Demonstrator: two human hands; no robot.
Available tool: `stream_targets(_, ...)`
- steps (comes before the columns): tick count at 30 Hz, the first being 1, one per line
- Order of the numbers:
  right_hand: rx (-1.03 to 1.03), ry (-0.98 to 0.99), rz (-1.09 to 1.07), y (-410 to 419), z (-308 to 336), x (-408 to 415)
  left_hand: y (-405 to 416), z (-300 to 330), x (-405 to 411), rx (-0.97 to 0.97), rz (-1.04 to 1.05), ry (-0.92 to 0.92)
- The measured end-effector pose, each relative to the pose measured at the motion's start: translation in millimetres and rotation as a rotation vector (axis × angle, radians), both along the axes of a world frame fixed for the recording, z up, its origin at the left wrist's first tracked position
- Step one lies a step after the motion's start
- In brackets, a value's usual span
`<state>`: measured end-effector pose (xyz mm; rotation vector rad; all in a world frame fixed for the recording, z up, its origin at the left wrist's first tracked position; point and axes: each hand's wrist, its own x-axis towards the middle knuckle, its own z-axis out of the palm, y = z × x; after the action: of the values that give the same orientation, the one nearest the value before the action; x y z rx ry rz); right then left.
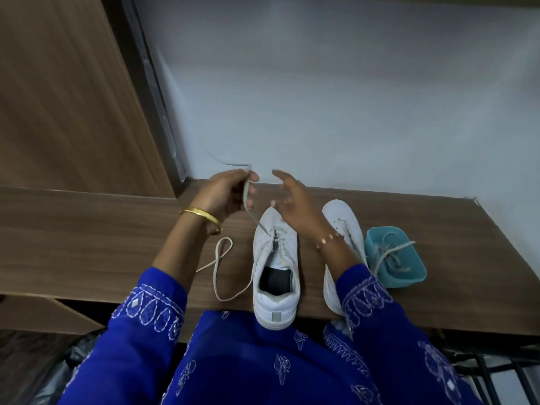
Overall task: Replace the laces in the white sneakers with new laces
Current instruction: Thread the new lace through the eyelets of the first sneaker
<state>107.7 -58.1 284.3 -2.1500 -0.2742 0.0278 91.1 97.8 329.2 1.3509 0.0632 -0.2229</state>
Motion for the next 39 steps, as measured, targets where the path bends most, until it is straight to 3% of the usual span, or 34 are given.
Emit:
stream_targets(5, 0.008, -0.121, 0.127, 14, 18, 5, -7, -2, -8, 0.090, -0.178, 0.004)
stream_targets(9, 0.009, 0.026, 0.072, -4, 10, -11, 3, -11, -4, 0.132, -0.137, 0.001)
stream_targets(12, 0.200, 0.170, 0.042, -22, 7, -21, 13, -22, 0, 0.186, 0.012, -0.013)
stream_targets(14, 0.278, 0.230, 0.003, -34, 3, -26, 19, -32, 3, 0.300, 0.163, -0.032)
stream_targets(17, 0.227, 0.240, -0.080, -50, -5, -31, 27, -48, 6, 0.517, 0.300, -0.092)
stream_targets(20, 0.119, 0.233, -0.142, -53, -8, -37, 30, -62, 2, 0.900, 0.256, -0.156)
stream_targets(22, 0.060, 0.180, -0.111, -46, -5, -41, 19, -66, -2, 1.009, 0.196, -0.201)
stream_targets(25, 0.036, 0.070, -0.071, -30, 0, -43, -13, -66, -10, 0.758, 0.059, -0.270)
stream_targets(29, 0.037, -0.072, -0.178, -19, -4, -47, -39, -67, -13, 0.471, -0.036, -0.247)
stream_targets(32, -0.028, -0.130, -0.276, -25, -12, -47, -42, -71, -12, 0.489, -0.101, -0.260)
stream_targets(39, 0.020, -0.079, -0.294, -37, -19, -53, -23, -80, -8, 0.570, 0.079, -0.186)
